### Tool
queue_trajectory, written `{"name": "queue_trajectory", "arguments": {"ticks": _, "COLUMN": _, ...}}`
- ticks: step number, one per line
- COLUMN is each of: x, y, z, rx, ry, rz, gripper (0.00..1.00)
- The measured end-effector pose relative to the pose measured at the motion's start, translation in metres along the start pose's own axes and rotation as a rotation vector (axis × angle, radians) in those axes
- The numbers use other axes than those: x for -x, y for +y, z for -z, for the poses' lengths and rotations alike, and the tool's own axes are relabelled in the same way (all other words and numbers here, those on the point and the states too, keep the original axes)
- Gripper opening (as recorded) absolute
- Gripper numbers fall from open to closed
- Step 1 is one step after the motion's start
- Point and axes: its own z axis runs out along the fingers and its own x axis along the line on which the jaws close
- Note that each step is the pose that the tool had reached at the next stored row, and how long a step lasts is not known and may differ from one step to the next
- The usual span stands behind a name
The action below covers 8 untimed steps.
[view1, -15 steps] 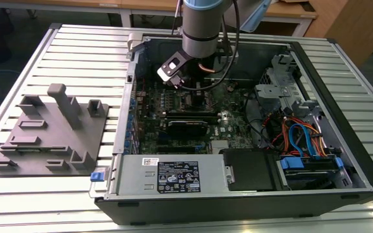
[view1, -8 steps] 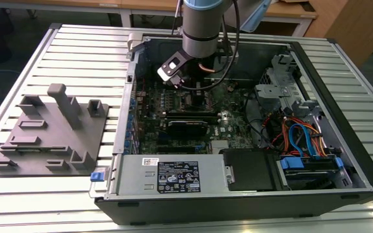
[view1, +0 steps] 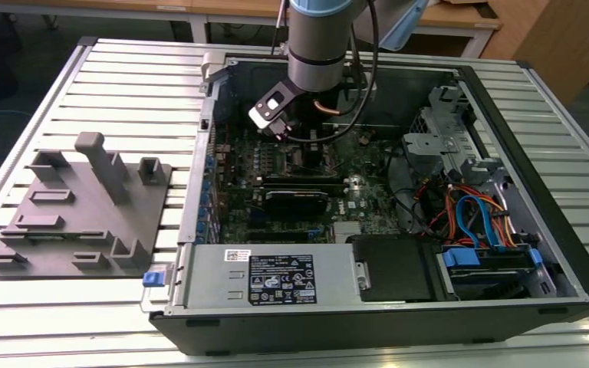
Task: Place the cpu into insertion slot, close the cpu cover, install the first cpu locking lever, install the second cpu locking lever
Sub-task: 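Place the cpu into insertion slot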
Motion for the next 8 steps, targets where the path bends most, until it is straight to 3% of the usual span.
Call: {"name": "queue_trajectory", "arguments": {"ticks": 8, "x": -0.0001, "y": 0.0001, "z": -0.0005, "rx": 0.0006, "ry": 0.001, "rz": 0.0, "gripper": 0.55}}
